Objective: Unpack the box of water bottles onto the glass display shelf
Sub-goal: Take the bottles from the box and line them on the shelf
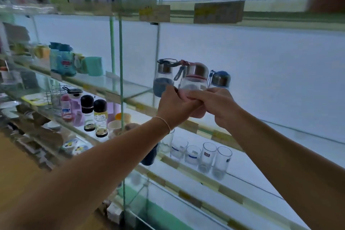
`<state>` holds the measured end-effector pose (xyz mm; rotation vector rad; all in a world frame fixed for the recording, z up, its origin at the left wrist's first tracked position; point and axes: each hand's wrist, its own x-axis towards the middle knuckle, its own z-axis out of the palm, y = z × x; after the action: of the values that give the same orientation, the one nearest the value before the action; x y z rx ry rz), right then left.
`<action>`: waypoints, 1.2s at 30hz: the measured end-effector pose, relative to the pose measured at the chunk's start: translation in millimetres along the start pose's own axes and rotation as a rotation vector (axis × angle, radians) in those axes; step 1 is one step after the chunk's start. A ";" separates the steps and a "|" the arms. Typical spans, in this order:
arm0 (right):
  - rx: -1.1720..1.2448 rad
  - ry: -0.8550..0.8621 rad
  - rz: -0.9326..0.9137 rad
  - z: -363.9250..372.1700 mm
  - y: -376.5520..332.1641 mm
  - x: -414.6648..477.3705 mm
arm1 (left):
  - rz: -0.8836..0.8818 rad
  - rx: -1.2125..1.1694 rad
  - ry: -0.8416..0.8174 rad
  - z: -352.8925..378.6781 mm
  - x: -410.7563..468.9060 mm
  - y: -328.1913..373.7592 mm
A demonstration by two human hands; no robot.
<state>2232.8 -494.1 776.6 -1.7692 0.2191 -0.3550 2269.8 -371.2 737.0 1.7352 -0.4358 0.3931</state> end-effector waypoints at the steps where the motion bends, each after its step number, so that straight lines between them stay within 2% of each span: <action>1: -0.002 0.007 0.000 -11.9 2.8 1.2 | -0.003 -0.006 -0.012 12.4 0.4 1.7; 9: -0.027 0.108 0.013 -93.0 21.1 9.8 | 0.019 -0.030 -0.127 96.6 1.9 16.8; 17: -0.086 0.156 0.007 -141.8 44.0 26.5 | 0.049 0.098 -0.212 151.8 10.0 17.6; 29: -0.311 0.211 -0.001 -164.2 64.3 61.0 | 0.096 0.377 -0.305 188.5 33.8 14.0; 32: -0.409 0.191 -0.014 -163.6 63.3 62.9 | 0.146 0.505 -0.329 191.4 37.6 12.1; 36: -0.497 0.175 -0.028 -165.9 60.5 64.7 | 0.156 0.561 -0.345 192.6 40.7 10.9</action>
<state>2237.2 -681.2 758.2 -2.2319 0.4364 -0.5081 2304.9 -564.9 727.5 2.3373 -0.7665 0.3460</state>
